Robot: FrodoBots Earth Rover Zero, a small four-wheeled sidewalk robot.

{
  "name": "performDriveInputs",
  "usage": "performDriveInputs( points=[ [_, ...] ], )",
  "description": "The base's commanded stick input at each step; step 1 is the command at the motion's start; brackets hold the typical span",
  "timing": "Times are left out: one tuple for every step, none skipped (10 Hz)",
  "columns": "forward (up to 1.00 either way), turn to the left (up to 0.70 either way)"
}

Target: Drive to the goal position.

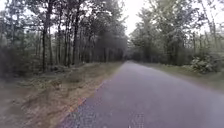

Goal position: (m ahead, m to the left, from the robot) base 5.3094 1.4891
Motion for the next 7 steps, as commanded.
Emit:
performDriveInputs(
  points=[
    [0.45,-0.27],
    [0.45,-0.27],
    [0.45,-0.27],
    [0.45,-0.14],
    [0.45,0.00],
    [0.45,0.00],
    [0.45,0.00]
  ],
)
